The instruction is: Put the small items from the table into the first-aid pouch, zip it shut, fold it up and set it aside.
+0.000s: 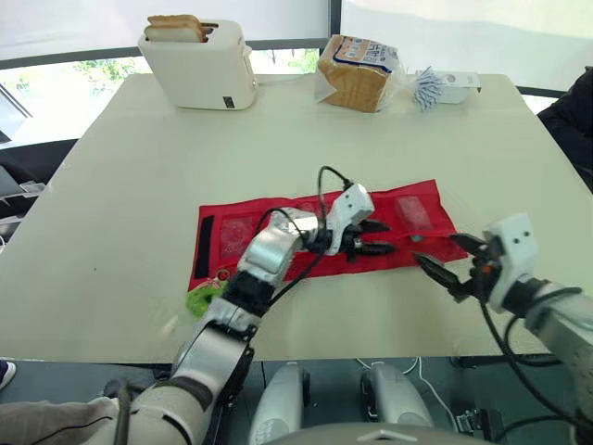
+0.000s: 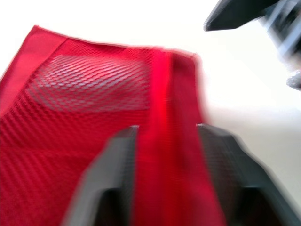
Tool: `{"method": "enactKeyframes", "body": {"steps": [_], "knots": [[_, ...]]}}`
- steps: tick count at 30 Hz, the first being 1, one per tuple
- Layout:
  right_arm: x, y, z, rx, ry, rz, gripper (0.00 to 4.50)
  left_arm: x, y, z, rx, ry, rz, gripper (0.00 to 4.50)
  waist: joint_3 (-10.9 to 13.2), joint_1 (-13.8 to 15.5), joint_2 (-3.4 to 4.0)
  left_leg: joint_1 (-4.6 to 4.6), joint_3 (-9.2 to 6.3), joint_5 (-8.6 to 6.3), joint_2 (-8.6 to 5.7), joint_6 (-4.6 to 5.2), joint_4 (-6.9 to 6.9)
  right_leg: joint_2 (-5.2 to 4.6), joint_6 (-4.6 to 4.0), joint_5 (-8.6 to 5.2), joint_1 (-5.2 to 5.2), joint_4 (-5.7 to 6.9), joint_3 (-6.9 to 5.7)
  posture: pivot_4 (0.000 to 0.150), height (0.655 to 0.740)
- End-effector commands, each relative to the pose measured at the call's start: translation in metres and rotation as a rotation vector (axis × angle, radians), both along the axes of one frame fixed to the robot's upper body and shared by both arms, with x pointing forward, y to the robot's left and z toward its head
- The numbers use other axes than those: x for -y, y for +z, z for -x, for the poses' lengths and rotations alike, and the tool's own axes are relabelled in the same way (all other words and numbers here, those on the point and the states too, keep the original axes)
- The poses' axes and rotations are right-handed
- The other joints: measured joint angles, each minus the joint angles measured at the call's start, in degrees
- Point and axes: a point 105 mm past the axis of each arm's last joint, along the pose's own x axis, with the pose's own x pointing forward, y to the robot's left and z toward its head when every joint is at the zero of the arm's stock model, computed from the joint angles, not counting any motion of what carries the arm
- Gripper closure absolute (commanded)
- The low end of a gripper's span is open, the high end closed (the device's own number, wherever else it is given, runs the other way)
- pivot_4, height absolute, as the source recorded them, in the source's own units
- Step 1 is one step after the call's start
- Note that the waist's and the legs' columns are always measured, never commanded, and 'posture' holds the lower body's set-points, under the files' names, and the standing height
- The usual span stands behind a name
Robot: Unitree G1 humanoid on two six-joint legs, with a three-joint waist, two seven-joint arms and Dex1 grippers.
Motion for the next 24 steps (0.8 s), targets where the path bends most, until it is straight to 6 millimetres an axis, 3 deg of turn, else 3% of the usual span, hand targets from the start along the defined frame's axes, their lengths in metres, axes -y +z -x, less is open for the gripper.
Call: {"method": "enactKeyframes", "body": {"steps": [1, 2, 6, 9, 15, 19, 24], "knots": [[0.023, 0.017, -0.002, 0.014, 0.017, 0.0, 0.0, -0.024, 0.032, 0.016, 0.032, -0.035, 0.107, 0.54, 0.0, -0.1, 0.0, 0.02, 0.0, 0.0, 0.01, 0.0, 0.01, 0.01, 0.0, 0.0, 0.02, 0.01, 0.0, 0.15, 0.74], [0.029, 0.018, -0.003, -0.005, 0.019, 0.001, 0.0, -0.031, 0.034, 0.018, 0.034, -0.024, 0.113, 0.02, 0.0, 0.0, 0.01, 0.05, 0.02, 0.0, 0.02, 0.0, 0.01, 0.01, 0.0, 0.0, 0.02, 0.02, 0.06, 0.15, 0.74], [0.05, 0.011, -0.025, -0.14, -0.001, -0.024, 0.0, -0.072, 0.052, 0.031, 0.066, 0.094, 0.239, 0.02, 0.0, -0.1, 0.01, 0.12, 0.06, 0.0, 0.06, 0.0, 0.0, 0.03, -0.01, 0.0, 0.06, 0.0, 0.1, 0.15, 0.74], [0.053, 0.005, -0.041, -0.216, -0.007, -0.076, 0.0, -0.101, 0.053, 0.048, 0.128, 0.116, 0.2, 0.02, 0.0, 0.0, -0.02, 0.1, 0.1, 0.0, 0.11, 0.0, -0.01, 0.03, -0.01, 0.0, 0.04, -0.01, 0.13, 0.15, 0.74], [0.063, -0.005, -0.076, -0.298, -0.071, -0.154, 0.0, -0.155, 0.072, 0.09, 0.011, 0.119, 0.22, 0.02, 0.0, 0.1, -0.03, 0.05, 0.17, -0.01, 0.15, 0.01, 0.01, -0.02, -0.02, 0.0, 0.03, -0.04, 0.1, 0.15, 0.74], [0.058, -0.021, -0.088, -0.367, -0.062, -0.151, 0.0, -0.165, 0.08, 0.107, -0.003, 0.11, 0.197, 0.02, 0.0, 0.6, -0.03, 0.02, 0.18, -0.01, 0.15, 0.01, -0.01, -0.05, -0.02, 0.0, 0.02, -0.08, 0.04, 0.15, 0.74], [0.043, -0.032, -0.095, -0.418, -0.039, -0.218, 0.0, -0.162, 0.084, 0.111, 0.006, 0.107, 0.213, 0.02, 0.0, 0.6, -0.04, 0.04, 0.26, -0.02, 0.14, 0.03, 0.01, -0.03, -0.02, 0.0, 0.03, -0.06, 0.09, 0.15, 0.74]]}}
